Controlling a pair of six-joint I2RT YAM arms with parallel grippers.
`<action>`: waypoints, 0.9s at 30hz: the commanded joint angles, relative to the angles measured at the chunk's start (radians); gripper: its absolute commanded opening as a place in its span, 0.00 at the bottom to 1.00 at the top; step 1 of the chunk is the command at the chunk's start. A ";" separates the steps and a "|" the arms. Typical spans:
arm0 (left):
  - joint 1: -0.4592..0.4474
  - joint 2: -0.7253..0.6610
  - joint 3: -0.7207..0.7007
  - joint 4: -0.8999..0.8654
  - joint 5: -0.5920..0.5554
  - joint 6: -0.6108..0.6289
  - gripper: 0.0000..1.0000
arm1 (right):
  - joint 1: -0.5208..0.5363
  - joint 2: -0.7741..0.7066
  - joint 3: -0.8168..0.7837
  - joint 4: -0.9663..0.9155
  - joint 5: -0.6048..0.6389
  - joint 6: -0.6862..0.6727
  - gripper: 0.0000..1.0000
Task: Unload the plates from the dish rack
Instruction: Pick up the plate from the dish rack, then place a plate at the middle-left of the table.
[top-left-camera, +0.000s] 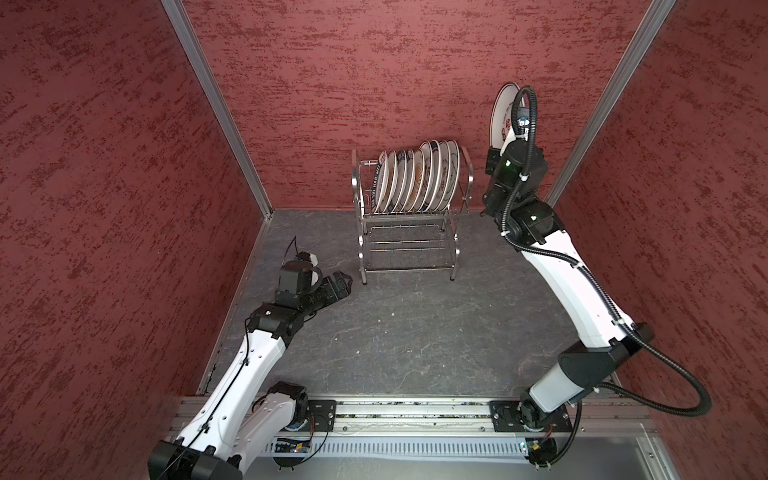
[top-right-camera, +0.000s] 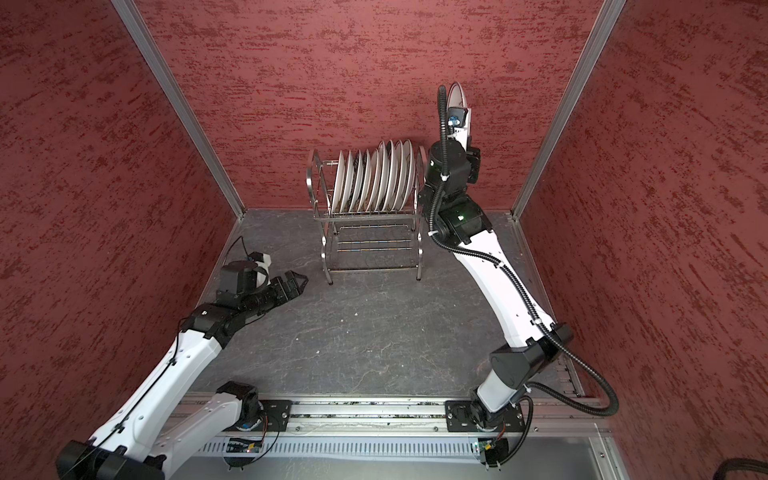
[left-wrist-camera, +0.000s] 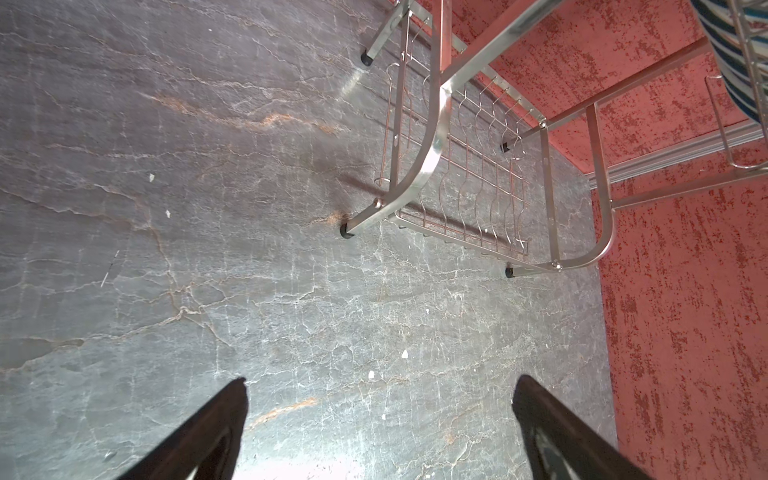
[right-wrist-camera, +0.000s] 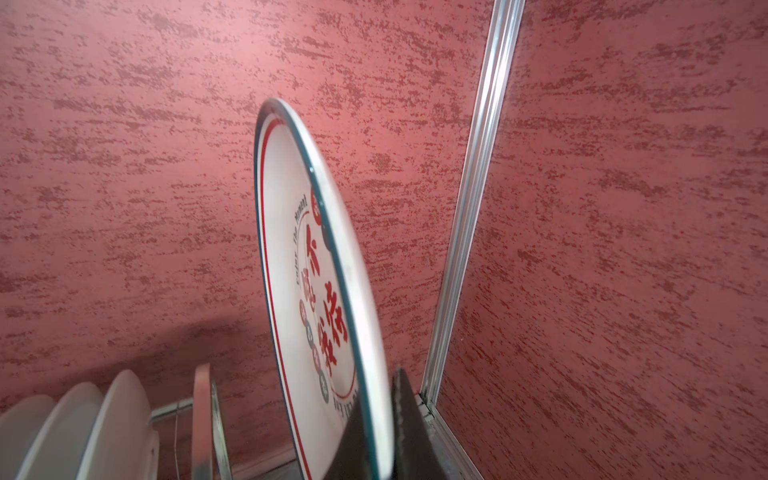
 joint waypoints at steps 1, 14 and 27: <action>-0.025 -0.006 0.024 0.011 -0.010 0.007 1.00 | -0.008 -0.105 -0.066 -0.001 0.041 0.075 0.00; -0.164 -0.027 0.021 0.003 -0.049 -0.028 1.00 | -0.016 -0.480 -0.405 -0.679 -0.281 0.689 0.00; -0.346 -0.039 -0.032 0.044 -0.101 -0.129 0.99 | -0.016 -0.769 -0.729 -0.804 -0.713 0.878 0.00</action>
